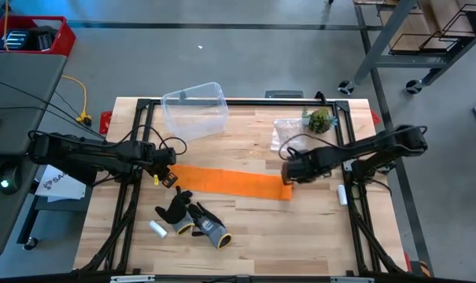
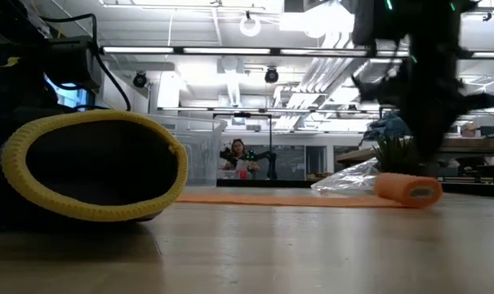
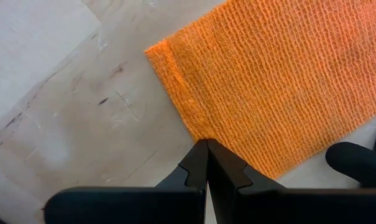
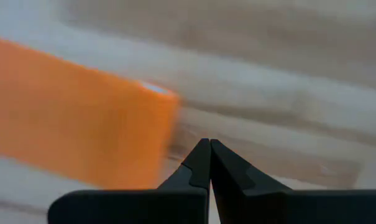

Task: Roll bandage
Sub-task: Roll the orange bandage

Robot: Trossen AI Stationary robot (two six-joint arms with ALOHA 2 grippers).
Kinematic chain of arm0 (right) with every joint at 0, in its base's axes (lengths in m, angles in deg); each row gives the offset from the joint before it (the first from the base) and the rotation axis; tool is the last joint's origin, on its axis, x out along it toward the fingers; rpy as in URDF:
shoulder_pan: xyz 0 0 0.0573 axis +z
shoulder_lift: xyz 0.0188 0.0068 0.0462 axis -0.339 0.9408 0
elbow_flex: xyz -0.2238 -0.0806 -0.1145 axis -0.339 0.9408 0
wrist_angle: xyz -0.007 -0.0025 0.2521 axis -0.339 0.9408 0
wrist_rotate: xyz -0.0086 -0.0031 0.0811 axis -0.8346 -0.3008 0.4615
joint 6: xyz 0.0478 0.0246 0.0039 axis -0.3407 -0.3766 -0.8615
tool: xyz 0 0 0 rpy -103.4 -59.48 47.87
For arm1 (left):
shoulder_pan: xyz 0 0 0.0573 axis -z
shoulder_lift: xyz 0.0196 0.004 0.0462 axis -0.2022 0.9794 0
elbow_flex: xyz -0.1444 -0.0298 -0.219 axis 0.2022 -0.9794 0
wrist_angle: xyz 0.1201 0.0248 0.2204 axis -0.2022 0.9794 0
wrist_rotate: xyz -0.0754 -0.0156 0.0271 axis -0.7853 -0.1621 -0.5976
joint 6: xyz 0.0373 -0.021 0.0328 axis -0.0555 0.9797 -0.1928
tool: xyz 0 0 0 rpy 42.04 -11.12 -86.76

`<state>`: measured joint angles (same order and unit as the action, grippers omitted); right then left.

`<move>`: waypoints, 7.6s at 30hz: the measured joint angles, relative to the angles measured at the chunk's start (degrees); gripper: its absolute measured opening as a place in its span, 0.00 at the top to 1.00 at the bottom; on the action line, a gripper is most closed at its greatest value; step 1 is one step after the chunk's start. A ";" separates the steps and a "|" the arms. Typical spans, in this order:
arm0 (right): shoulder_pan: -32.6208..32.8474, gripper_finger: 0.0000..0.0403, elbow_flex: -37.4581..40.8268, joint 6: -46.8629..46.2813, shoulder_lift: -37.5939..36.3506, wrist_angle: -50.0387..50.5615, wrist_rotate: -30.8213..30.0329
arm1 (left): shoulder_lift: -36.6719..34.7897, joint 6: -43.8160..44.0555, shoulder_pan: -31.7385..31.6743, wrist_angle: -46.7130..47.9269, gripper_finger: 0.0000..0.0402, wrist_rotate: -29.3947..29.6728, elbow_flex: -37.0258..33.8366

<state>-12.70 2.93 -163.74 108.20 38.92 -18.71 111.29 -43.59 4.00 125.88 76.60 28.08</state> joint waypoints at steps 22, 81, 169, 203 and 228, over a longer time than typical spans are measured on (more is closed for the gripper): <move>-0.77 1.00 11.41 -5.57 0.10 -30.34 -6.01 | -0.17 0.02 0.00 -0.11 1.00 0.42 -0.04; 9.16 1.00 -2.46 -16.39 7.86 -28.80 -5.14 | -0.13 7.50 1.81 3.63 1.00 -4.37 0.92; 5.45 1.00 -7.52 -8.02 22.97 -35.15 4.21 | -0.20 4.76 1.81 3.65 1.00 -2.78 0.96; -4.40 1.00 -14.97 16.29 18.35 -7.39 4.05 | -0.17 4.83 1.84 3.91 1.00 4.60 0.98; -8.82 1.00 -9.81 12.85 21.10 -29.42 6.70 | -0.13 12.04 1.79 3.40 1.00 14.12 0.90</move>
<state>-21.53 -6.88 -150.88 129.30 9.50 -12.00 111.16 -31.55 5.79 129.28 90.72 28.98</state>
